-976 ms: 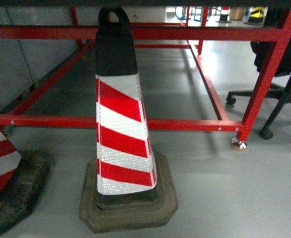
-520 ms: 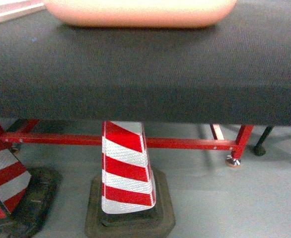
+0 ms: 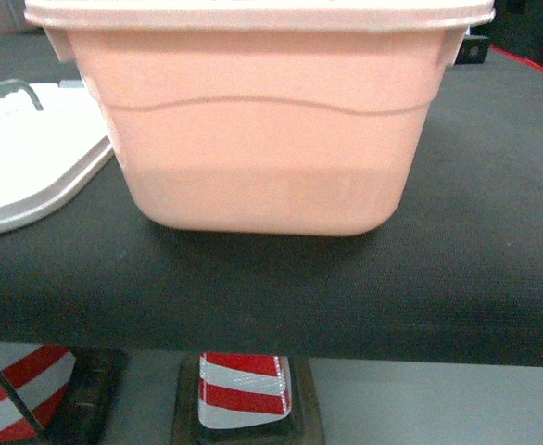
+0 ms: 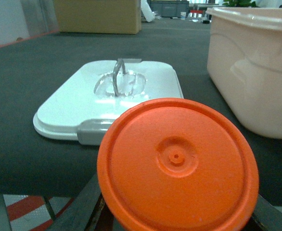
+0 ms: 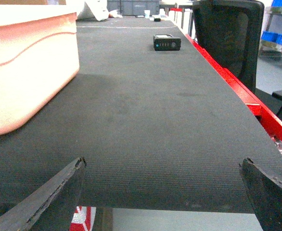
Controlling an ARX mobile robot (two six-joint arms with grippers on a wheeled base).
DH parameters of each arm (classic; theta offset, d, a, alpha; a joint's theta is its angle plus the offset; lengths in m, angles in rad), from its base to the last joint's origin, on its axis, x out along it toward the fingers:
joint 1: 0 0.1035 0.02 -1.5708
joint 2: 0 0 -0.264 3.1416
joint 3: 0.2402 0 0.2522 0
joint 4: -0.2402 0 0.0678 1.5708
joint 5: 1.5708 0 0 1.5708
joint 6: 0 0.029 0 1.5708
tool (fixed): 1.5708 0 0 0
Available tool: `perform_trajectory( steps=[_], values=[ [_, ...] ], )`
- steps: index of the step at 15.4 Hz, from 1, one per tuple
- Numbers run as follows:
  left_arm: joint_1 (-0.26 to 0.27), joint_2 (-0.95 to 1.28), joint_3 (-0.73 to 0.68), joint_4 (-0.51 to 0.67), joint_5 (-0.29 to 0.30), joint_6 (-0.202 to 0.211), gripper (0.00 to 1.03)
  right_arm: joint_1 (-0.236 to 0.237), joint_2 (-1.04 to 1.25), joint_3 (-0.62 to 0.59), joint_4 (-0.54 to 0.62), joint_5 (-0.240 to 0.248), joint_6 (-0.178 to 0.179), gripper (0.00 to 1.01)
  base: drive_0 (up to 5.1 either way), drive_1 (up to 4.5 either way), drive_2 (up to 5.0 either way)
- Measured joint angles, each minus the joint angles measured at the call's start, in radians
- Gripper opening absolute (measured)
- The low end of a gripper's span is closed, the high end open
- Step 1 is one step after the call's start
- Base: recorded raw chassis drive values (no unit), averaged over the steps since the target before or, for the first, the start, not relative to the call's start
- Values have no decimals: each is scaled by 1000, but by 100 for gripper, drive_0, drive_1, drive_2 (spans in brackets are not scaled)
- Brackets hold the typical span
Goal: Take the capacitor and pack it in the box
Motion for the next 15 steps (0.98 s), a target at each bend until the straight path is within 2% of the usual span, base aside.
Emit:
perform_trajectory(
  steps=[15],
  values=[
    [0,0,0,0,0,0,44,0,0,0,0,-1,0,98,0,0,0]
  ],
)
